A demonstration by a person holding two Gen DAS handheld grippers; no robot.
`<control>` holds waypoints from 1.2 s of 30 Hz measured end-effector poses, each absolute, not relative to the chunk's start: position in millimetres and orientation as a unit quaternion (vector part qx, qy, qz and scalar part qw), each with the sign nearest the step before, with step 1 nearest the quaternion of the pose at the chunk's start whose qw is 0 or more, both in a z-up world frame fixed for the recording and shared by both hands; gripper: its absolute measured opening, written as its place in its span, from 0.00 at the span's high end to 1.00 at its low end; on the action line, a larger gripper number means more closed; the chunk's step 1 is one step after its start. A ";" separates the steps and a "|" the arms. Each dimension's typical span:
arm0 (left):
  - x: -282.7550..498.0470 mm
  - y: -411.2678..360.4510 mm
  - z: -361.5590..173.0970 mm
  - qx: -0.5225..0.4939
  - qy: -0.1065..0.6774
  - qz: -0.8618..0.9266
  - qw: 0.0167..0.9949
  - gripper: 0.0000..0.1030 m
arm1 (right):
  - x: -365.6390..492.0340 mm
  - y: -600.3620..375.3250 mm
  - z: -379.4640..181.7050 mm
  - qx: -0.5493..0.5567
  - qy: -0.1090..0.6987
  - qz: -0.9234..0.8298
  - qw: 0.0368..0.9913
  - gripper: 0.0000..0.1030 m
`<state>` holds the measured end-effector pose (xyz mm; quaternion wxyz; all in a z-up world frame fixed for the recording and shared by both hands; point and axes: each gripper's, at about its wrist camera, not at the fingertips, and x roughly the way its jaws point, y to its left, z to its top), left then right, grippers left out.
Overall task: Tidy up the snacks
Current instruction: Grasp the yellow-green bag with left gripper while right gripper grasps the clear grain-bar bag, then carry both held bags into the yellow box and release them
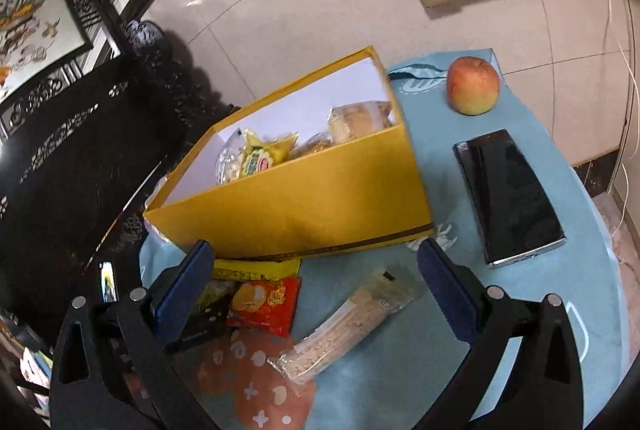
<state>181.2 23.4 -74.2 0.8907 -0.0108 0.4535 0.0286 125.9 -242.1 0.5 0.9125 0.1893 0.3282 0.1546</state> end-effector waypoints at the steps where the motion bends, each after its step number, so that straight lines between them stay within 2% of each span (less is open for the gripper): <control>1: 181.9 22.5 -74.7 -0.011 0.452 0.027 0.891 0.03 | 126.3 -239.9 -0.6 0.183 0.332 0.153 0.913 0.01; 3: 180.4 20.5 -72.7 -0.010 0.443 0.016 0.896 0.15 | 127.2 -235.9 -3.1 0.168 0.340 0.147 0.914 0.01; 4: 178.5 18.8 -69.7 -0.006 0.434 0.007 0.901 0.35 | 127.7 -234.2 -4.5 0.161 0.343 0.143 0.914 0.01; 8: 173.8 30.0 -66.6 -0.045 0.422 -0.005 0.905 0.37 | 131.7 -231.3 -13.6 0.137 0.368 0.129 0.911 0.01; 13: 173.9 33.7 -66.1 -0.058 0.420 -0.014 0.906 0.37 | 138.4 -226.6 -37.8 0.129 0.441 0.099 0.883 0.01; 21: 173.1 30.0 -60.6 -0.052 0.422 -0.021 0.905 0.37 | 136.3 -193.5 -52.0 0.068 0.470 0.050 0.878 0.02; 22: 171.0 28.3 -62.7 -0.052 0.422 -0.022 0.905 0.37 | 136.3 -186.6 -54.6 0.051 0.473 0.045 0.878 0.04; 24: 170.5 26.8 -63.8 -0.052 0.423 -0.024 0.904 0.37 | 137.1 -173.2 -63.1 0.015 0.487 0.045 0.872 0.32; 25: 170.2 26.3 -63.6 -0.052 0.423 -0.025 0.904 0.37 | 135.0 -168.5 -63.9 -0.005 0.482 0.038 0.875 0.36; 27: 172.7 26.7 -63.3 -0.052 0.422 -0.027 0.905 0.37 | 131.7 -163.7 -62.9 -0.023 0.476 0.042 0.878 0.70; 36: 158.9 30.6 -55.9 -0.067 0.419 -0.054 0.904 0.37 | 108.9 -181.6 -42.3 0.011 0.440 0.089 0.894 0.72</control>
